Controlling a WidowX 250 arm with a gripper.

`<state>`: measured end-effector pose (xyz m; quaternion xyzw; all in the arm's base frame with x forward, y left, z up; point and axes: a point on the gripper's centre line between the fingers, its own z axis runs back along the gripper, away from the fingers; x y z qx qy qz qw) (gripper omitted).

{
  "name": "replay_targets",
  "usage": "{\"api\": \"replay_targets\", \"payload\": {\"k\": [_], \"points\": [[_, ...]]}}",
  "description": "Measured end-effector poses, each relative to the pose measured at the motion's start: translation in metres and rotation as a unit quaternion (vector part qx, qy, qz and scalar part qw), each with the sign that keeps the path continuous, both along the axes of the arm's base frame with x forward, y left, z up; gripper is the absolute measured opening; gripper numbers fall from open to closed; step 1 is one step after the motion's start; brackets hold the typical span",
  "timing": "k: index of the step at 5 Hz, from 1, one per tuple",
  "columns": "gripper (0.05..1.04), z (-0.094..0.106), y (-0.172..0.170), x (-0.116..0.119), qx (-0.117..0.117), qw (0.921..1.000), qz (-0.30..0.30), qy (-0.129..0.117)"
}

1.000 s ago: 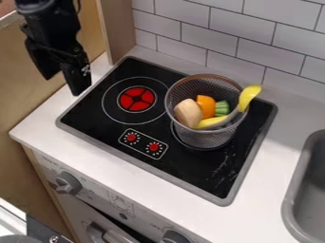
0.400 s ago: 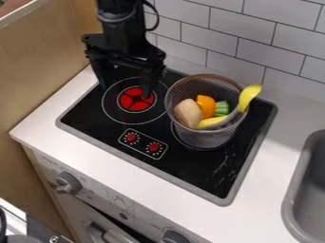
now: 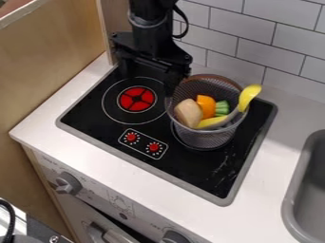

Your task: Move the silver pot right the burner

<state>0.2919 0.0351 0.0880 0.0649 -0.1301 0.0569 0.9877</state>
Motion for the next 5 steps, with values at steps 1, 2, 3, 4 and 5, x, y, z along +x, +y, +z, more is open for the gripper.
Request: {"api": "replay_targets", "payload": {"k": [1,2,3,4,5], "points": [[0.999,-0.003,0.002,0.004,0.012,0.9997,-0.018,-0.009],[0.999,-0.006,0.003,0.007,0.014,0.9994,-0.030,-0.011],[0.999,-0.010,0.004,0.009,0.004,0.9994,-0.032,-0.010],[0.999,-0.015,0.003,0.011,-0.001,0.9995,-0.029,-0.011],[0.999,-0.019,0.001,0.012,-0.009,0.9997,-0.020,-0.011]]}}
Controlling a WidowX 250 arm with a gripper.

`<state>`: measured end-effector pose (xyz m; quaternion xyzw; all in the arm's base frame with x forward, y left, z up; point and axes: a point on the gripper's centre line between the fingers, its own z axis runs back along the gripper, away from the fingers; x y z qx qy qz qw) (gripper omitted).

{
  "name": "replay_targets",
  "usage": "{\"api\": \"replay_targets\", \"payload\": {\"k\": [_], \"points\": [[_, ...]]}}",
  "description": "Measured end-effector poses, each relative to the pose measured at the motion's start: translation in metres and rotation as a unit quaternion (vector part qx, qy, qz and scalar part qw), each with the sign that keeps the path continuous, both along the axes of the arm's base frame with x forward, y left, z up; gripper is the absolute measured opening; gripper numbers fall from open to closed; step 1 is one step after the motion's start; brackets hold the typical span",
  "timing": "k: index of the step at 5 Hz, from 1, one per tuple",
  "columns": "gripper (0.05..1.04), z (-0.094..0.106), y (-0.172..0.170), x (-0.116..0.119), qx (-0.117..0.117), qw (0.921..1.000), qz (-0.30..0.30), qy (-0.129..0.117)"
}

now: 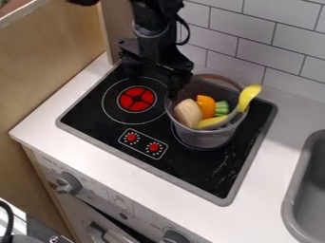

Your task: Move the silver pot right the burner

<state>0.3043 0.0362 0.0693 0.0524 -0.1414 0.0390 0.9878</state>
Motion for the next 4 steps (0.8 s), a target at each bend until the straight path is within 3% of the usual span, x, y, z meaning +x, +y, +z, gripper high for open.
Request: {"api": "replay_targets", "payload": {"k": [2,4], "points": [[0.999,-0.013,-0.015,0.008,-0.011,0.9985,0.037,-0.040],[0.999,-0.025,-0.024,0.005,-0.006,0.9974,0.049,-0.053]]}}
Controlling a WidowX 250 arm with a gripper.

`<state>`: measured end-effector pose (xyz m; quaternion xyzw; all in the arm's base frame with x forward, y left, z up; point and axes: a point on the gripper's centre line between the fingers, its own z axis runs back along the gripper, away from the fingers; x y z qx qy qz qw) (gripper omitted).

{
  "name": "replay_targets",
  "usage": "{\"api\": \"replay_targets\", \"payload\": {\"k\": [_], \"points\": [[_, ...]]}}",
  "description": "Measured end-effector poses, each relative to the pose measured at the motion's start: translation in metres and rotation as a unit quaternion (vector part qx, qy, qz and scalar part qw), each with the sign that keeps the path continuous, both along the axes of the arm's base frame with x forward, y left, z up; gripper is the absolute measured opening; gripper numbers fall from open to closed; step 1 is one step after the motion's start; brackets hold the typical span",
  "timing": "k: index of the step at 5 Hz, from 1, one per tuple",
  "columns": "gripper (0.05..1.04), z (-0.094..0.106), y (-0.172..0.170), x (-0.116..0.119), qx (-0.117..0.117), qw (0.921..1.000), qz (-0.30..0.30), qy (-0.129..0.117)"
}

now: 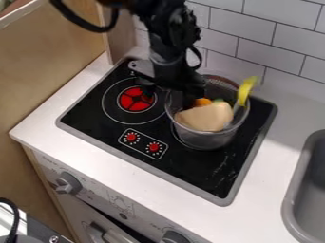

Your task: Move the silver pot right the burner

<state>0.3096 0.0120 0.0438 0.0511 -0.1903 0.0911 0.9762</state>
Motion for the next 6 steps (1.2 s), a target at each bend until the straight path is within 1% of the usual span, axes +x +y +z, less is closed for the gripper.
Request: {"api": "replay_targets", "payload": {"k": [1,2,3,4,5,6], "points": [[0.948,-0.006,0.000,-0.002,0.001,1.0000,0.003,-0.002],[0.683,-0.010,-0.002,-0.005,-0.006,1.0000,-0.002,-0.001],[0.389,-0.012,0.001,-0.008,-0.022,0.9997,0.000,0.012],[0.182,-0.008,0.003,-0.009,-0.036,0.9993,0.004,0.009],[0.088,0.000,0.004,-0.010,-0.051,0.9986,0.007,0.009],[0.061,0.010,0.008,-0.015,-0.059,0.9978,0.008,0.031]]}}
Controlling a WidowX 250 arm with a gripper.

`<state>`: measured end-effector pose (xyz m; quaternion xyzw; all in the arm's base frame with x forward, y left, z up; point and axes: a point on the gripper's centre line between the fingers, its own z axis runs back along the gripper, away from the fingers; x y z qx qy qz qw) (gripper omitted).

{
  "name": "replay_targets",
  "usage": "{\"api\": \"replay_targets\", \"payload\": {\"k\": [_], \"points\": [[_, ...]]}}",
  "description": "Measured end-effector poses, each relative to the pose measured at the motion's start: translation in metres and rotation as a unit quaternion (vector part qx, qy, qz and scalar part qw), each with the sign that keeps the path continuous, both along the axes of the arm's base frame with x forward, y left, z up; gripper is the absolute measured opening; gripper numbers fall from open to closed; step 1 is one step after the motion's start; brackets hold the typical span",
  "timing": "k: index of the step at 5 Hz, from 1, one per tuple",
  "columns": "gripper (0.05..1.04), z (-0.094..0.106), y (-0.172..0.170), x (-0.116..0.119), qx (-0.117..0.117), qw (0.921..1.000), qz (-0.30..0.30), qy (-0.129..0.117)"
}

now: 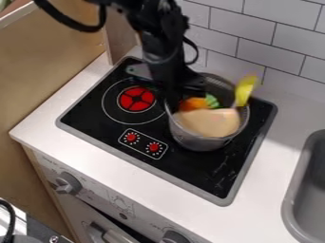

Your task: Move the silver pot right the burner

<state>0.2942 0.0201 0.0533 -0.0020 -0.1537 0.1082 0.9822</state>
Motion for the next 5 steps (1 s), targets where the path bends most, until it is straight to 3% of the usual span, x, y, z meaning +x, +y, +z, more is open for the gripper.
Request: {"api": "replay_targets", "payload": {"k": [2,5], "points": [[0.056,0.012,0.008,-0.003,0.006,0.9991,-0.001,0.043],[0.056,0.033,0.043,-0.008,0.014,0.9966,-0.057,0.058]]}}
